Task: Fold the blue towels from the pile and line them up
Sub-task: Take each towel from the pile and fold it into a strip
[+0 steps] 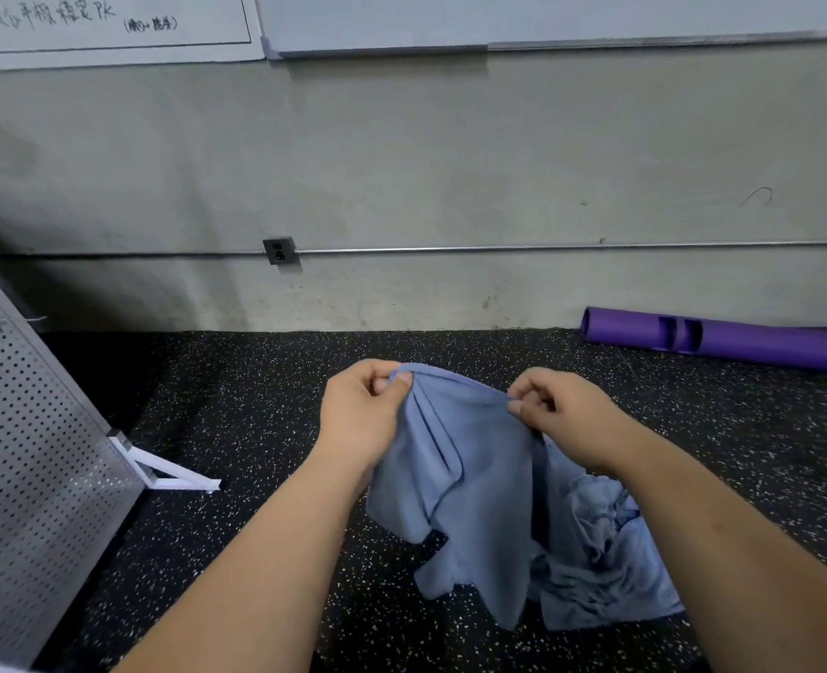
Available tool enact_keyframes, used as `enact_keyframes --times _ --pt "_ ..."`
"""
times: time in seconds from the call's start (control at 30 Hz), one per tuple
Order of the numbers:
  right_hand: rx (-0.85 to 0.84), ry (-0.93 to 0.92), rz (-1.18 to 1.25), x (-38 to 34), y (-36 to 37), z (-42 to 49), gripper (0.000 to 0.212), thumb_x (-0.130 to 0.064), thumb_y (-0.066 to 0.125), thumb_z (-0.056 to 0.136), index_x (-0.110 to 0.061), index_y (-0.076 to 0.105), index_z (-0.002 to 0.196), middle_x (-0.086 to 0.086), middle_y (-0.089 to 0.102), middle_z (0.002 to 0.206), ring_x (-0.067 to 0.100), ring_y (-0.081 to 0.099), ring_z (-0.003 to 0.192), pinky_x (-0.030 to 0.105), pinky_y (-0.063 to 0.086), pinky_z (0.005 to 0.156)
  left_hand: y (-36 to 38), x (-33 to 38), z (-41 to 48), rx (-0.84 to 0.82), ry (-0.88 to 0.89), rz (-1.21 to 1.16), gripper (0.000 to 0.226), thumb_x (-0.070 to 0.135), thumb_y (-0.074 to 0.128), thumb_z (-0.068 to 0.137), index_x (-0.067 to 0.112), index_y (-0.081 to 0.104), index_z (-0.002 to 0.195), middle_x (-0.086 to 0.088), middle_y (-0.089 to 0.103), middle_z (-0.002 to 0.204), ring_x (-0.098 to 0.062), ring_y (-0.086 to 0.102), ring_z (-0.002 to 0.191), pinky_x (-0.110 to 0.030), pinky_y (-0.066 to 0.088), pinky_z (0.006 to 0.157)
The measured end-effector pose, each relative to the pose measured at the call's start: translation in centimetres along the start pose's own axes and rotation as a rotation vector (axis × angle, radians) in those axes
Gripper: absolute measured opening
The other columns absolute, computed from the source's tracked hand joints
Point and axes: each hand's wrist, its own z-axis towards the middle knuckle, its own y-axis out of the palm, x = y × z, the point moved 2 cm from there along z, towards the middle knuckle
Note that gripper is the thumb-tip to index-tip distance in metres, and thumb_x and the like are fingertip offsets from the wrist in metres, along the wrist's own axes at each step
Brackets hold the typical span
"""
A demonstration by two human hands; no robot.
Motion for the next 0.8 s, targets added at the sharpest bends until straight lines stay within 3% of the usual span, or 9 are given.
enact_keyframes --times 0.13,0.23,0.37,0.43,0.57,0.67,0.8 --pt "0.072 -0.103 0.022 -1.7 0.3 -0.2 0.01 -0.027 0.07 0.099 -0.036 0.068 0.094 -0.01 0.066 0.081 0.002 0.054 0.067 0.018 0.045 0.064 0.2 -0.5 -0.2 -0.197 0.093 0.28 0.032 0.024 0.08 0.093 0.033 0.072 0.122 0.01 0.063 0.071 -0.004 0.059 0.064 -0.03 0.054 0.075" --pt "0.017 -0.178 0.014 -3.1 1.1 -0.6 0.009 -0.029 0.07 0.099 -0.037 0.069 0.096 -0.014 0.065 0.083 0.005 0.056 0.07 0.017 0.044 0.065 1.5 -0.1 -0.9 -0.341 0.185 0.292 0.046 0.024 0.082 0.091 0.036 0.068 0.134 0.003 0.067 0.074 -0.005 0.061 0.068 -0.032 0.055 0.078" --pt "-0.027 -0.226 0.058 -4.4 1.8 -0.8 0.008 -0.029 0.073 0.098 -0.036 0.071 0.095 -0.008 0.068 0.084 0.019 0.061 0.076 0.029 0.05 0.07 2.9 -0.2 -1.5 -0.388 0.244 0.34 0.021 0.028 0.083 0.091 0.035 0.078 0.111 0.003 0.067 0.074 -0.004 0.055 0.066 -0.032 0.052 0.07" --pt "-0.027 -0.226 0.081 -4.5 1.9 -0.8 0.008 -0.029 0.076 0.096 -0.035 0.072 0.094 -0.007 0.069 0.083 0.018 0.06 0.073 0.026 0.049 0.068 3.1 -0.3 -1.6 -0.397 0.229 0.339 0.005 0.03 0.083 0.092 0.031 0.078 0.094 0.003 0.069 0.075 -0.004 0.055 0.067 -0.035 0.052 0.069" --pt "-0.058 -0.164 0.069 -4.0 1.8 -0.7 0.017 -0.023 0.083 0.09 -0.035 0.072 0.095 -0.012 0.069 0.081 0.0 0.055 0.066 0.015 0.047 0.065 2.8 0.1 -1.5 -0.334 0.201 0.324 0.006 0.024 0.081 0.093 0.026 0.079 0.087 0.006 0.067 0.069 -0.004 0.052 0.062 -0.028 0.047 0.063" --pt "-0.076 -0.092 -0.051 -3.0 1.3 -0.5 0.014 -0.022 0.082 0.092 -0.032 0.072 0.096 -0.014 0.07 0.081 -0.002 0.058 0.066 0.011 0.046 0.063 2.4 0.6 -1.4 -0.278 0.181 0.298 0.008 0.021 0.079 0.094 0.025 0.079 0.087 0.011 0.06 0.066 -0.001 0.049 0.058 -0.018 0.042 0.059" --pt "-0.028 -0.017 -0.149 -1.2 0.3 -0.2 0.013 -0.026 0.083 0.091 -0.033 0.073 0.089 -0.014 0.071 0.078 -0.002 0.062 0.068 0.01 0.045 0.062 1.3 0.1 -0.5 -0.109 0.125 0.3 0.012 0.024 0.078 0.095 0.028 0.076 0.084 0.015 0.064 0.067 0.001 0.054 0.057 -0.019 0.045 0.062"
